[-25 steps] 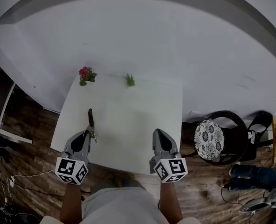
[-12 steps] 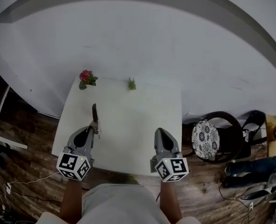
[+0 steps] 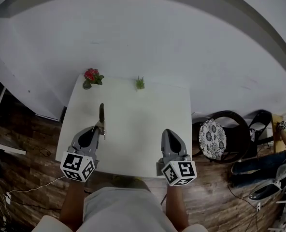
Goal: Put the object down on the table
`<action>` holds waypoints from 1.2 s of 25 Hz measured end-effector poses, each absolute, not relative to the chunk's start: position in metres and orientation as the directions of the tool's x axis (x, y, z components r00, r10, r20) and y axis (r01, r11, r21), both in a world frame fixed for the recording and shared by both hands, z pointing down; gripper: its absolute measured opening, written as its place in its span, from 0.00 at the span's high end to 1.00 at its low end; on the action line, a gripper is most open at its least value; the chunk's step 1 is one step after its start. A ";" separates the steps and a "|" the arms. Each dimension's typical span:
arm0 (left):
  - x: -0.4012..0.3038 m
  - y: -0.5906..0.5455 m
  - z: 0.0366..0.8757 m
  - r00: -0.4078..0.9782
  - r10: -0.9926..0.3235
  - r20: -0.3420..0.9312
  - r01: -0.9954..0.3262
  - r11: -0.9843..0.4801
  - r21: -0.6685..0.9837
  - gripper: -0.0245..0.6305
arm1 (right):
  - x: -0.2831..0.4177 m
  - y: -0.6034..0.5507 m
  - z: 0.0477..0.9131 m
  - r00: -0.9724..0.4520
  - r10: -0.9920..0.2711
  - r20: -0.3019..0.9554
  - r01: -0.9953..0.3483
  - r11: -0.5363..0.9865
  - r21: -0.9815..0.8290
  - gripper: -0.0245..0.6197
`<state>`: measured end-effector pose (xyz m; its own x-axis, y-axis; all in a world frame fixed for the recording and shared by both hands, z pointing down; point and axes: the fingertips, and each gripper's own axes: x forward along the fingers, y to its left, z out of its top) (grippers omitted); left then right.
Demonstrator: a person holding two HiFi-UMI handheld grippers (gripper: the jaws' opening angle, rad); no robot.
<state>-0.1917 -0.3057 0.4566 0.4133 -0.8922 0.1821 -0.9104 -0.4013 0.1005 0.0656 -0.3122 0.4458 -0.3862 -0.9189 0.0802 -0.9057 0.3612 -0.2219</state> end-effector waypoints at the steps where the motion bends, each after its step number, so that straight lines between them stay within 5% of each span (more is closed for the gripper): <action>1: -0.193 -0.307 0.459 0.419 -0.889 0.186 -0.908 -0.409 0.094 0.95 | 0.064 -0.311 0.446 -0.381 -0.921 0.080 -0.908 0.356 -0.221 0.96; 18: -0.191 -0.330 0.508 0.442 -0.822 0.359 -0.836 -0.522 -0.168 0.95 | 0.056 -0.300 0.450 -0.356 -0.930 0.093 -0.917 0.328 -0.225 0.96; 30: -0.183 -0.349 0.555 0.355 -0.773 0.525 -0.632 -0.613 -0.474 0.95 | 0.053 -0.303 0.462 -0.377 -0.919 0.118 -0.907 0.341 -0.246 0.96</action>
